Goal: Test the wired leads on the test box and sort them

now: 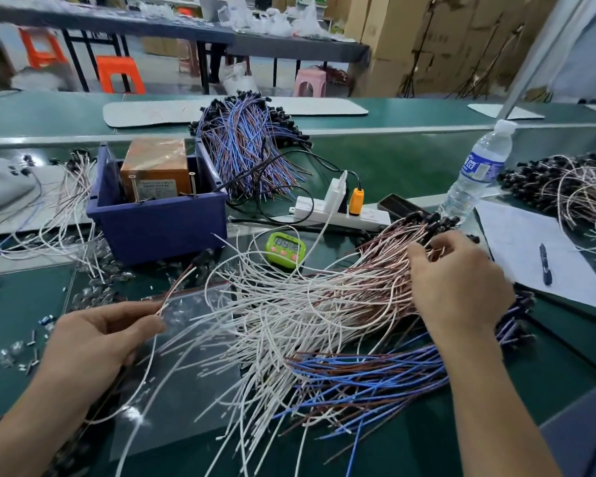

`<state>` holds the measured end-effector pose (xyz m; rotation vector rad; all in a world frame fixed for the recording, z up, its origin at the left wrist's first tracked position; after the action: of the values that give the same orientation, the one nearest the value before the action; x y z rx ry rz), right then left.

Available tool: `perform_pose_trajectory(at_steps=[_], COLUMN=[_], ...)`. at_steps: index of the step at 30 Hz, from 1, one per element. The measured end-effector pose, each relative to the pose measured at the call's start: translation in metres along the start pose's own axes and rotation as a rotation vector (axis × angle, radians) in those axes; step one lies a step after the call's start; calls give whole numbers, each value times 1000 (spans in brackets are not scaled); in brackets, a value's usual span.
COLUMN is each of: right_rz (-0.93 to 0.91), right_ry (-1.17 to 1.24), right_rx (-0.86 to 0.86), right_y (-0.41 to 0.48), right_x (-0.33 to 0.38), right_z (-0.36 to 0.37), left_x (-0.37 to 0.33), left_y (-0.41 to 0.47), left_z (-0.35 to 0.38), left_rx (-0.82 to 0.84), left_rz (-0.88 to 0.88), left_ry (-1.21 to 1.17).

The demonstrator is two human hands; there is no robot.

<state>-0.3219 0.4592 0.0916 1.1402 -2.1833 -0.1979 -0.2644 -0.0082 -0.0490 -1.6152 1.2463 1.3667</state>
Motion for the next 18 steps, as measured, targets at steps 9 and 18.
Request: perform_pose_trajectory(at_steps=[9,18], right_rz=[-441,-430], right_ry=[-146,-245], right_rx=[300,134], right_y=[-14,3], right_x=[22,28], right_z=[39,31], left_x=[-2,-10], left_y=[-3,-4], left_z=[0,4], left_rx=[-8,-22], left_rz=[-14,31], left_ry=[11,58])
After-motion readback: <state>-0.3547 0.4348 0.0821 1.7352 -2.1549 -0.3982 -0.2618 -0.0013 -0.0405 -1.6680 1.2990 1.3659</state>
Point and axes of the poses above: each hand's wrist, its own y-axis towards the middle knuckle, its own z-axis out of the palm, x = y × z, the point moved 10 cm from there along y, towards the middle knuckle, and after that the axes turned 10 degrees about z, right-handed, at the moved point
